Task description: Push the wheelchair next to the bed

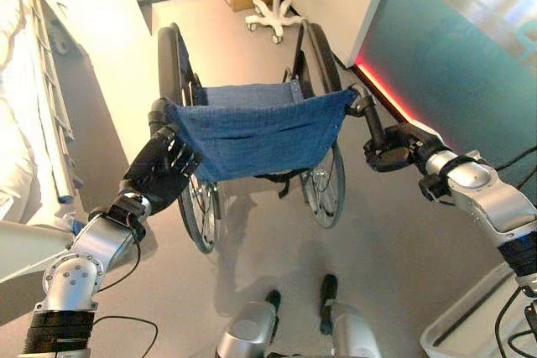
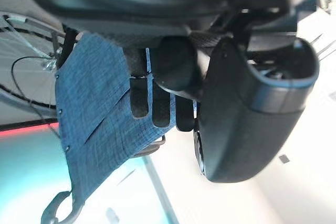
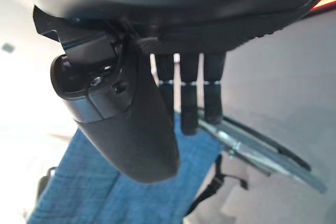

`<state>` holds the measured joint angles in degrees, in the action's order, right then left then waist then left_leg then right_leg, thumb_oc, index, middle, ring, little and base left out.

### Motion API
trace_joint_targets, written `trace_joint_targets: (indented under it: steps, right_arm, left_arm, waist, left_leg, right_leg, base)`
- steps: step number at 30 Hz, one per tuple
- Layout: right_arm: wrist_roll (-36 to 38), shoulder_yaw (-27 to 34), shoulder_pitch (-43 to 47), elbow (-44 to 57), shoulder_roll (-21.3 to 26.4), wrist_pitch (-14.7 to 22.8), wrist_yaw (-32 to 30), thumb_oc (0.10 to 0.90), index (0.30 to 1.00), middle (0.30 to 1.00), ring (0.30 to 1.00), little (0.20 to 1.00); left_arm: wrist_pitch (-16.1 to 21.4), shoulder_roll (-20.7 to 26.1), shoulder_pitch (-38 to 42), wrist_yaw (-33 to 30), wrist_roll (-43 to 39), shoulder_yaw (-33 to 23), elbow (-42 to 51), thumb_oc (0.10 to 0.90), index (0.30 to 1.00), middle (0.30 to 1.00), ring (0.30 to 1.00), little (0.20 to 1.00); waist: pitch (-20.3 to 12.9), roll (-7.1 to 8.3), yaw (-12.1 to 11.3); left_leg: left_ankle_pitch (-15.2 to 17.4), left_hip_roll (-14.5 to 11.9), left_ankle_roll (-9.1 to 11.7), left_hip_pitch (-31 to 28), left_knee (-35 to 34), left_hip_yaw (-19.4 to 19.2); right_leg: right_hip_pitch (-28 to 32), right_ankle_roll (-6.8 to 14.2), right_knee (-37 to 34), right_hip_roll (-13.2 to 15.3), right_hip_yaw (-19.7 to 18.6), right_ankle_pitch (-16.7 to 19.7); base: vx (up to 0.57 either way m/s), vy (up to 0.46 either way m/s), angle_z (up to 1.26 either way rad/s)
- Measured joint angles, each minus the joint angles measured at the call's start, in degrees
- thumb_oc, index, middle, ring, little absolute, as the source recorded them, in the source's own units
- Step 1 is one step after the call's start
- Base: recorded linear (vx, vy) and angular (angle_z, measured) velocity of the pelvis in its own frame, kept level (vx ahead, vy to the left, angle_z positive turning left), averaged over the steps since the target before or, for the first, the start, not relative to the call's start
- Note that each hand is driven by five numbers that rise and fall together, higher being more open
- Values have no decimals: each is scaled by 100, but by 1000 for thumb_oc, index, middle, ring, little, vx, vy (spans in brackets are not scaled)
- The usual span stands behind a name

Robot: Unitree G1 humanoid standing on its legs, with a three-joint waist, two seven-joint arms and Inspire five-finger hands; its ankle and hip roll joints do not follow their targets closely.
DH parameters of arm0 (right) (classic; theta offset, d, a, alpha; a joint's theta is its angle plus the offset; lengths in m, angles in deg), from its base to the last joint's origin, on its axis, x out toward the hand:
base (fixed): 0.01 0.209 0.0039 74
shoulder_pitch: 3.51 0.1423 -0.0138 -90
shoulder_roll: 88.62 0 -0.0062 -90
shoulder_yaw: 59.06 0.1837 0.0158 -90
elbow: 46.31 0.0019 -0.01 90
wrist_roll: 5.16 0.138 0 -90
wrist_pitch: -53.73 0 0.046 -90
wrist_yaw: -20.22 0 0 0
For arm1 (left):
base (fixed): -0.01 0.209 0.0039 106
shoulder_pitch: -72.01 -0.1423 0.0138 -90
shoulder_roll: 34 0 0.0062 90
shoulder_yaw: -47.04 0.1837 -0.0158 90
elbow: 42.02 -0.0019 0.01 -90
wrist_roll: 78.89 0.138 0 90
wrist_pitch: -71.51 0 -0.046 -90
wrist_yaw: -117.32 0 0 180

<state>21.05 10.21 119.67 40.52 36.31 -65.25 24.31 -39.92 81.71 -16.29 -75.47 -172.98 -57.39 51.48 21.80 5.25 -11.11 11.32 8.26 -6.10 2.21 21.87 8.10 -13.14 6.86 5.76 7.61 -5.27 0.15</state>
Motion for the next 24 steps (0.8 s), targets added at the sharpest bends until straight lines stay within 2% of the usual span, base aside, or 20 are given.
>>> trace_joint_targets:
  steps: [2,3,4,5,7,8,9,10,11,12,13,14,15,17,18,19,20,21,23,24]
  right_arm:
    - [282,-21,8,49,95,-62,56,400,300,300,300,300]
    - [399,-41,68,52,112,-82,78,400,300,300,300,300]
    - [414,-66,147,73,174,-82,94,400,300,300,300,300]
    - [453,-207,258,10,180,-87,84,400,300,300,300,300]
    - [581,-715,694,-47,380,-118,60,400,300,300,300,300]
    - [578,-807,844,-127,362,-140,45,400,300,300,300,300]
    - [578,-905,880,-133,362,-144,17,400,300,300,300,300]
    - [577,-932,885,-154,322,-148,-66,400,300,300,300,300]
    - [576,-931,903,-149,315,-148,-111,400,300,300,300,300]
    - [573,-931,907,-146,308,-148,-136,400,300,300,300,300]
    - [564,-915,910,-120,261,-155,-189,400,300,300,300,300]
    - [558,-916,914,-110,260,-165,-207,400,300,300,300,300]
    - [545,-918,909,-112,221,-231,-235,400,300,300,300,300]
    - [513,-919,910,-165,223,-325,-235,400,300,300,300,300]
    - [512,-919,910,-222,220,-325,-235,400,300,300,300,300]
    - [504,-916,914,-305,195,-317,-235,400,300,300,300,300]
    - [501,-914,922,-350,177,-310,-237,400,300,300,300,300]
    - [468,-909,921,-427,133,-256,-273,400,300,300,300,300]
    - [339,-904,917,-476,74,-171,-302,400,300,300,300,300]
    - [323,-884,898,-485,70,-159,-356,400,300,300,300,300]
  left_arm:
    - [0,25,-64,5,0,-68,1,400,300,300,300,300]
    - [1,22,-146,5,0,-157,44,400,300,300,300,300]
    - [0,56,-195,7,-8,-232,107,400,300,300,300,300]
    - [0,12,-258,17,-12,-294,128,400,300,300,300,300]
    - [29,54,-350,18,-55,-425,223,400,300,300,300,300]
    - [51,46,-346,13,-82,-427,246,400,300,300,300,300]
    - [57,46,-360,4,-99,-427,255,400,300,300,300,300]
    - [78,11,-387,0,-104,-406,259,400,300,300,300,300]
    - [103,-71,-409,-2,-103,-399,259,400,300,300,300,300]
    - [118,-126,-415,-2,-102,-388,248,400,300,300,300,300]
    - [163,-253,-470,-1,-97,-397,258,400,300,300,300,300]
    - [183,-287,-508,-1,-97,-394,284,400,300,300,300,300]
    - [187,-304,-583,1,-98,-388,323,400,300,300,300,300]
    - [203,-323,-634,13,-98,-276,399,400,300,300,300,300]
    - [214,-328,-645,19,-98,-244,442,400,300,300,300,300]
    - [256,-336,-662,35,-92,-181,526,400,300,300,300,300]
    - [289,-365,-683,51,-77,-166,591,400,300,300,300,300]
    - [395,-474,-721,162,-7,-116,702,400,300,300,300,300]
    - [500,-573,-721,248,10,5,893,400,300,300,300,300]
    - [513,-581,-722,271,25,43,947,400,300,300,300,300]
  waist:
    - [-12,43,-14]
    - [-18,75,-43]
    - [-11,70,-55]
    - [-17,37,-86]
    - [-28,21,-191]
    - [-28,11,-338]
    - [-37,26,-428]
    - [-37,25,-525]
    - [-36,24,-555]
    - [-34,27,-591]
    - [-27,45,-579]
    - [-20,36,-569]
    - [-8,74,-575]
    - [3,93,-598]
    - [4,94,-626]
    - [6,80,-701]
    - [6,50,-761]
    - [8,-66,-837]
    - [28,-162,-902]
    - [39,-203,-898]
  left_leg:
    - [217,-68,128,-164,42,132]
    - [318,-118,246,-278,48,268]
    - [473,-203,350,-301,87,438]
    - [527,-357,448,-436,52,448]
    - [576,-494,697,-137,977,665]
    - [427,-491,900,231,1867,682]
    - [265,-473,1123,368,2347,722]
    - [-144,-443,1378,561,2706,754]
    - [-578,-395,1382,786,3050,741]
    - [-959,-332,1418,951,3277,742]
    - [-823,-221,1134,1260,3347,684]
    - [-693,-177,945,1323,3092,665]
    - [-529,-156,705,1291,2303,436]
    - [-519,-67,637,1180,678,242]
    - [-555,-70,682,1122,214,244]
    - [-744,-131,911,1010,-517,302]
    - [-919,-217,1096,930,-815,306]
    - [-1117,-414,1422,914,-1145,239]
    - [-1226,-646,1557,963,-1458,-123]
    - [-1427,-729,1614,944,-1431,-422]
  right_leg:
    - [207,-67,22,-5,244,49]
    - [347,-85,-5,-96,308,256]
    - [398,-50,77,-211,312,674]
    - [402,-176,269,-323,492,529]
    - [438,-488,494,-629,819,241]
    - [428,-603,708,-774,869,58]
    - [432,-637,817,-770,883,-77]
    - [489,-803,975,-876,939,-291]
    - [548,-791,965,-844,926,-343]
    - [592,-909,928,-853,915,-420]
    - [717,-871,803,-819,867,-412]
    - [828,-940,707,-827,821,-474]
    - [1041,-974,497,-870,717,-492]
    - [1394,-978,235,-926,531,-562]
    - [1475,-983,192,-963,429,-581]
    - [1591,-975,203,-1051,237,-702]
    - [1652,-983,257,-1124,144,-794]
    - [1817,-1029,293,-1270,15,-956]
    - [2054,-991,232,-1319,-47,-1170]
    - [2103,-965,225,-1307,-21,-1266]
  base:
    - [421,-318,52]
    - [432,-375,56]
    - [375,-319,41]
    - [303,-297,35]
    - [316,-314,7]
    - [272,-302,-10]
    - [207,-242,-9]
    - [320,-296,14]
    - [267,-210,22]
    - [385,-217,36]
    - [243,-98,33]
    - [350,-121,48]
    - [334,-80,51]
    - [344,-78,45]
    - [283,-72,20]
    - [345,-89,5]
    - [384,-98,-1]
    - [431,-107,0]
    - [492,-116,18]
    - [560,-99,45]
